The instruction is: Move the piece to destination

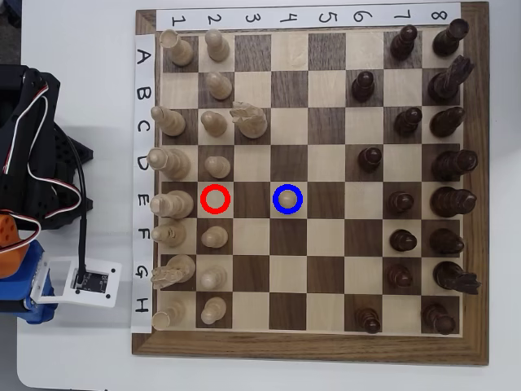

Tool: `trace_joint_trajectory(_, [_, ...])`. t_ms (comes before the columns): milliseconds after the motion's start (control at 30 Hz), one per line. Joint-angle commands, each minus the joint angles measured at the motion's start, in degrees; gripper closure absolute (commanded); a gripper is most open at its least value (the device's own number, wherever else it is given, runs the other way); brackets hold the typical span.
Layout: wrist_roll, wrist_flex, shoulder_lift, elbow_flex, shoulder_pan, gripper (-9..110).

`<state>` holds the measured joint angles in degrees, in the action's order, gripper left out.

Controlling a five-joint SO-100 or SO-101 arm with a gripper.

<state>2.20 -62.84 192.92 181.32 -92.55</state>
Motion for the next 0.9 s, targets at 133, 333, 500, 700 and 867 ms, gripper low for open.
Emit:
trace_joint_trajectory(133, [1.93, 0.00, 3.43, -2.29, 0.62, 101])
trace_joint_trajectory(333, [2.37, 0.00, 3.43, -2.29, 1.14, 101])
trace_joint_trajectory(500, [1.32, 0.00, 3.43, -2.29, -0.09, 101])
trace_joint_trajectory(700, [2.64, 0.00, 3.43, -2.29, 1.14, 101])
trace_joint_trajectory(867, [1.23, 0.00, 3.43, -2.29, -0.18, 101])
